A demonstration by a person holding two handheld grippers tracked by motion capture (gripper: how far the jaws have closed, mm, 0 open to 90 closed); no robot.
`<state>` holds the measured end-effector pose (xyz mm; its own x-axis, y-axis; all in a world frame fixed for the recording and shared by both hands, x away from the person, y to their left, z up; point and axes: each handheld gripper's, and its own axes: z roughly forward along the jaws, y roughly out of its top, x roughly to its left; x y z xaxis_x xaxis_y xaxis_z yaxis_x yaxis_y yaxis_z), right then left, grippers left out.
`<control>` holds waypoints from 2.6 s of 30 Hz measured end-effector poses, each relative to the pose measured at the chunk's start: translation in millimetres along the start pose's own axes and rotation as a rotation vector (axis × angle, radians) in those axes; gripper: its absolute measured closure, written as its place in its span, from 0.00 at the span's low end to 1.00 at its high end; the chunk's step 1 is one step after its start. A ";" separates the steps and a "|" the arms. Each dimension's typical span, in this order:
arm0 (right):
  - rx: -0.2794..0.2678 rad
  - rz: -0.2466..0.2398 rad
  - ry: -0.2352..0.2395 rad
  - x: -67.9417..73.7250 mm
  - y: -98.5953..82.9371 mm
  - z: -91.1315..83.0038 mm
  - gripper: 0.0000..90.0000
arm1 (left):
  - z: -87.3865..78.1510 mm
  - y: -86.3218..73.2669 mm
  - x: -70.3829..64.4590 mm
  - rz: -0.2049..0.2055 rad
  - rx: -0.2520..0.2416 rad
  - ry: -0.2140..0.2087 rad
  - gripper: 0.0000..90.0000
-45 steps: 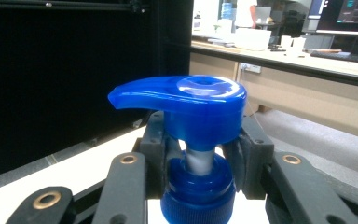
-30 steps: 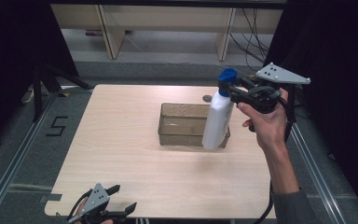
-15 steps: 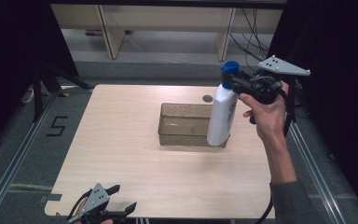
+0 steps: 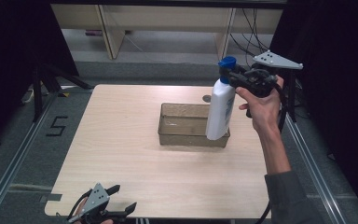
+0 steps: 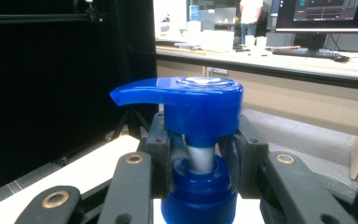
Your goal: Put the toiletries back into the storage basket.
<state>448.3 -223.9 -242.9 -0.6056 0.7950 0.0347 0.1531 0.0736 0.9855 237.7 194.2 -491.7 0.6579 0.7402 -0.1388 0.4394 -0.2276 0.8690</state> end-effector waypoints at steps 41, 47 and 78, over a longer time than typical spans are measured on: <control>0.014 0.040 -0.071 -35.0 -34.9 40.3 0.73 | -0.1 -0.6 0.6 -0.008 0.001 -0.004 0.17; 0.014 0.057 -0.074 -36.6 -38.3 42.7 0.73 | 0.2 -0.7 -0.2 -0.009 0.002 -0.004 0.17; 0.037 0.087 -0.103 -47.6 -72.0 50.7 0.73 | 0.6 -0.7 -0.6 -0.012 -0.003 -0.007 0.17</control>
<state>505.7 -236.5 -323.9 -0.5059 0.8567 0.1006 0.2309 0.0222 0.9727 237.4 193.5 -492.5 0.6570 0.7383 -0.1524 0.4450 -0.2166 0.8689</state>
